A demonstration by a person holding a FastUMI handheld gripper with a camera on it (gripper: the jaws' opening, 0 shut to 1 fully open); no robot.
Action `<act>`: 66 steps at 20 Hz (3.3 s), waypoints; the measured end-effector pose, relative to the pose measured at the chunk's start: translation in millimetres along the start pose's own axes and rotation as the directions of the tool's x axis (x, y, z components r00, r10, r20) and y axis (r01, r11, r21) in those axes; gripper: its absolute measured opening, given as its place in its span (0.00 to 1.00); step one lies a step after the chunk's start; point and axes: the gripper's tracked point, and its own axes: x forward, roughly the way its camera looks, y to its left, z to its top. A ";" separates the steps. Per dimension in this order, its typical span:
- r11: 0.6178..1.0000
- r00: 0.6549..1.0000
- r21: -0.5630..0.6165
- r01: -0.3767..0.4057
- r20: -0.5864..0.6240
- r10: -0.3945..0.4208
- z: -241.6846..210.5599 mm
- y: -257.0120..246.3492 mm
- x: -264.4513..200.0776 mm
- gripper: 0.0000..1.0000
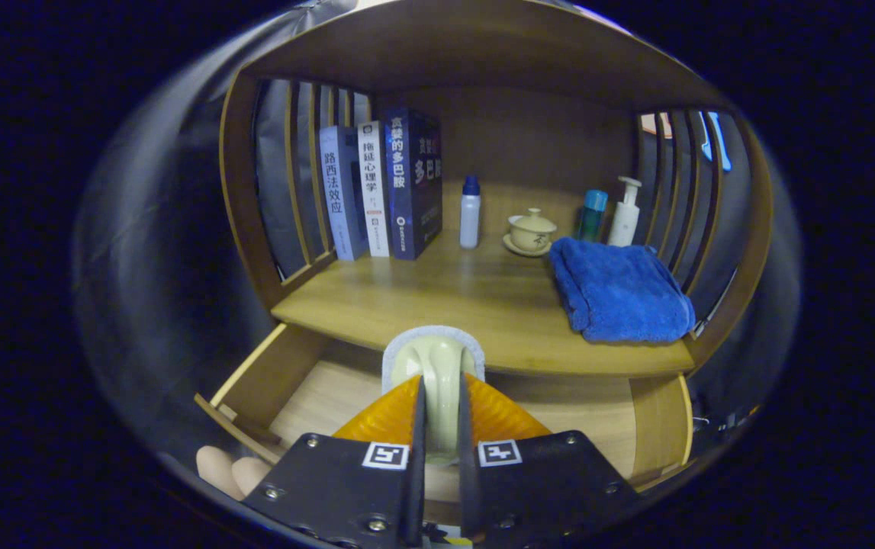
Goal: Pull open the drawer, take out the items inside it, and place them on the countertop above the cabinet.
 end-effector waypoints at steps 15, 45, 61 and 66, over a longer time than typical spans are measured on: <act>0.992 0.989 0.027 0.121 0.082 -0.123 49.4 -17.5 96.7 0.19; 0.999 0.930 -0.035 0.011 0.367 0.003 40.9 2.2 -31.7 0.86; 0.981 0.913 -0.028 0.189 0.374 -0.165 -98.6 0.6 -117.4 0.97; 0.986 0.933 -0.025 0.163 0.328 -0.146 -119.2 10.3 -104.1 0.97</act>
